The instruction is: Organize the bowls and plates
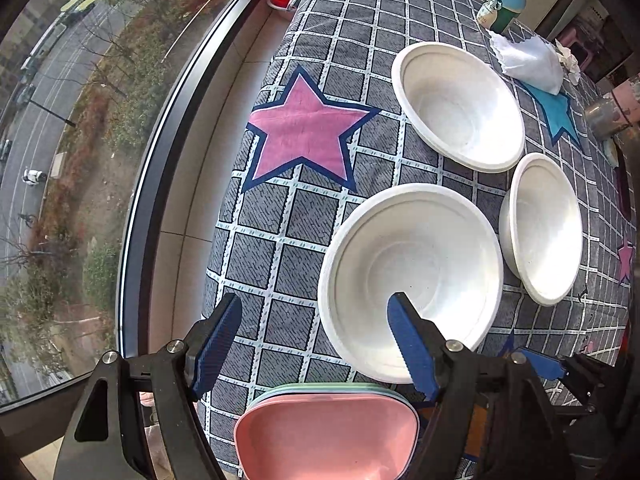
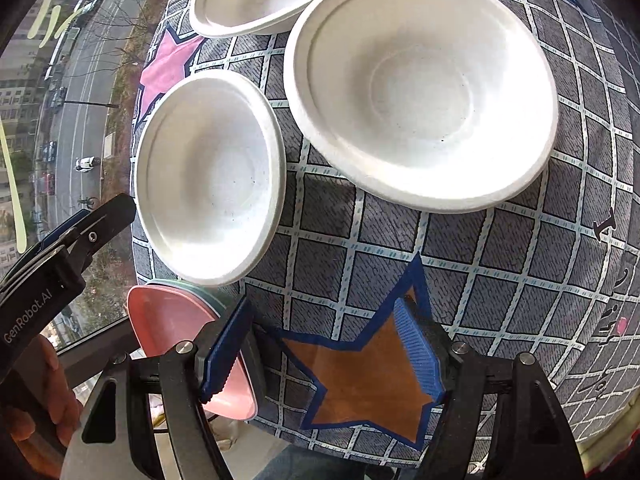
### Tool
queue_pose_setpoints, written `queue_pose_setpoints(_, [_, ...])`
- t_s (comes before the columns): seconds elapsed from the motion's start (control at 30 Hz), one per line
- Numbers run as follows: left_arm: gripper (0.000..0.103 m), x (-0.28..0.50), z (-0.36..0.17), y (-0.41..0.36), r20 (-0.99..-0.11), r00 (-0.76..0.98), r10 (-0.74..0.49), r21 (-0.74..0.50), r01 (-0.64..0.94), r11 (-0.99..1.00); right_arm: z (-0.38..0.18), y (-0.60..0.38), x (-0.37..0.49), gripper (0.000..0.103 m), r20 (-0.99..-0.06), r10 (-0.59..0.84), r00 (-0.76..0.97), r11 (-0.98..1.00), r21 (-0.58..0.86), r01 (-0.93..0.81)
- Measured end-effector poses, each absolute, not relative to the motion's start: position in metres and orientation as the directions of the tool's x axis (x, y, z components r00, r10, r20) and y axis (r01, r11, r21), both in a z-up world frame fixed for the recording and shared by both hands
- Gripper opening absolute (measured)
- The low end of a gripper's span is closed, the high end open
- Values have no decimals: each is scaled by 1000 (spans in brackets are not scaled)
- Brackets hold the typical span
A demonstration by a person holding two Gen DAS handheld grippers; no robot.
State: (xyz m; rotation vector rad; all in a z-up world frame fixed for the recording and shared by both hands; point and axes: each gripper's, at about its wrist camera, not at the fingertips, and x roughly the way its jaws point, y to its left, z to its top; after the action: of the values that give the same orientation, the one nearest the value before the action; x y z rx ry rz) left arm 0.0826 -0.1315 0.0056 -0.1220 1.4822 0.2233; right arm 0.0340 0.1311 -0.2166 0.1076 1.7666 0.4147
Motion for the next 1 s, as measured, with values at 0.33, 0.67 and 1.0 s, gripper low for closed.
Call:
queue_pose_setpoints(0.33, [69, 111, -33, -126, -997, 18, 78, 72, -215, 974, -233, 149, 53, 71, -923, 310, -229, 939, 334, -77])
queue_pose_setpoints(0.67, [29, 101, -52, -152, -999, -31, 42, 46, -139, 989, -231, 136, 65, 22, -905, 349, -242, 927, 371, -51])
queue_pose_setpoints(1.0, [29, 76, -56, -214, -996, -56, 63, 62, 4, 998, -227, 81, 48, 22, -908, 320, -269, 935, 348, -62])
